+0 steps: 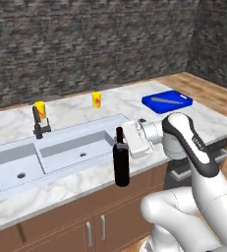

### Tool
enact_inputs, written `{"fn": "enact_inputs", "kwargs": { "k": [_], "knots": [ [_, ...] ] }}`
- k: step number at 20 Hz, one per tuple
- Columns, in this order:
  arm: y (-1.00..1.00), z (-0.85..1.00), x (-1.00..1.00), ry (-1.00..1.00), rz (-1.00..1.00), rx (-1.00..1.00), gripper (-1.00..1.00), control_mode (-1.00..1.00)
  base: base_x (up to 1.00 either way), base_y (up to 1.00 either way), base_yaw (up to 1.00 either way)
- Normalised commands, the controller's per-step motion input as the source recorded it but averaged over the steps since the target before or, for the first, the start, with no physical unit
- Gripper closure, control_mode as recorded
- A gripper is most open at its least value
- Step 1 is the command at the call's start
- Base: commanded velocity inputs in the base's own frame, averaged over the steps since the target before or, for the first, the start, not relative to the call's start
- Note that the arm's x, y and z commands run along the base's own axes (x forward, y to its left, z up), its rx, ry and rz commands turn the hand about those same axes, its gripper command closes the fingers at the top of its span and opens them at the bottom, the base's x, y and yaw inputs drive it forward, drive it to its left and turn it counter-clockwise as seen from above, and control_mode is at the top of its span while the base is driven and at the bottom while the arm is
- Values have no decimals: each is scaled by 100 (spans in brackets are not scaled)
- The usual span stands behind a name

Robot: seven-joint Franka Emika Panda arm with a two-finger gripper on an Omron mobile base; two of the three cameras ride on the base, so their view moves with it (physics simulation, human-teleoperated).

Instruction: Place the drinks on the dining counter in a tight cluster.

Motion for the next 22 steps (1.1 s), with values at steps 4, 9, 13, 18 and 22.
{"fn": "enact_inputs", "kwargs": {
  "k": [4,9,13,18,22],
  "knots": [
    [0,0,0,0,0,0,100,100,39,-38,27],
    [0,0,0,0,0,0,100,100,38,-39,27],
    [0,0,0,0,0,0,100,100,38,-41,23],
    [0,0,0,0,0,0,100,100,39,-45,16],
    [0,0,0,0,0,0,100,100,40,-46,13]
  ]
}}
